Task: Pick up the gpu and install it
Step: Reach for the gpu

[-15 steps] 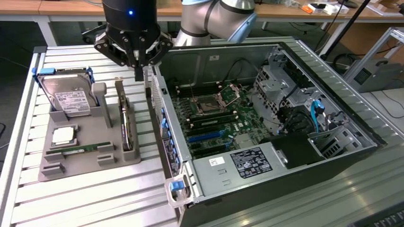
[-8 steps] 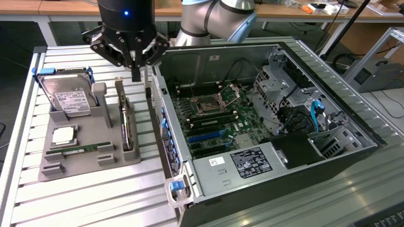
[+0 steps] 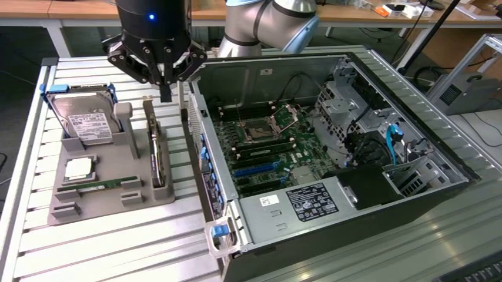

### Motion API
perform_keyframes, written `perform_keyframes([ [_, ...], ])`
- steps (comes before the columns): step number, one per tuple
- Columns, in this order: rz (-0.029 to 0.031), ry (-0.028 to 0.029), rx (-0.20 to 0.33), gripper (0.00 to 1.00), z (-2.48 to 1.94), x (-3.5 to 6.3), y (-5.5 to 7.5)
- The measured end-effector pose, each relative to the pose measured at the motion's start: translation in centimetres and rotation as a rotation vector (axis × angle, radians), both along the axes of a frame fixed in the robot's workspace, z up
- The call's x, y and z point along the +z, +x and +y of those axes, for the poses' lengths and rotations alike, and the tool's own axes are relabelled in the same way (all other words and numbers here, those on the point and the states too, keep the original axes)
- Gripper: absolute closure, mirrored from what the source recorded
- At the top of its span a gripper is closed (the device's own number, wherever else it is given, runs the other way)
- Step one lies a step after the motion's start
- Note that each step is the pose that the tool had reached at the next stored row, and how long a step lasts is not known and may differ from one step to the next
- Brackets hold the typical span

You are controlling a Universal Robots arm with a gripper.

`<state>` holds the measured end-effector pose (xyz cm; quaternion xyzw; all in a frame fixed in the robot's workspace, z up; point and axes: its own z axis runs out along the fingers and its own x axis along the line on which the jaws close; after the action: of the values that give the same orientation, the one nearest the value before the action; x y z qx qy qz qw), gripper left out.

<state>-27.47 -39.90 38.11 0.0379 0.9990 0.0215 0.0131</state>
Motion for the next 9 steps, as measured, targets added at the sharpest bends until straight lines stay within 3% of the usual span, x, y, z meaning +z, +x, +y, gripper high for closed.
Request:
perform_keyframes([
  [9,0.0,0.0,0.0,0.89,-0.01,-0.06,-0.6],
])
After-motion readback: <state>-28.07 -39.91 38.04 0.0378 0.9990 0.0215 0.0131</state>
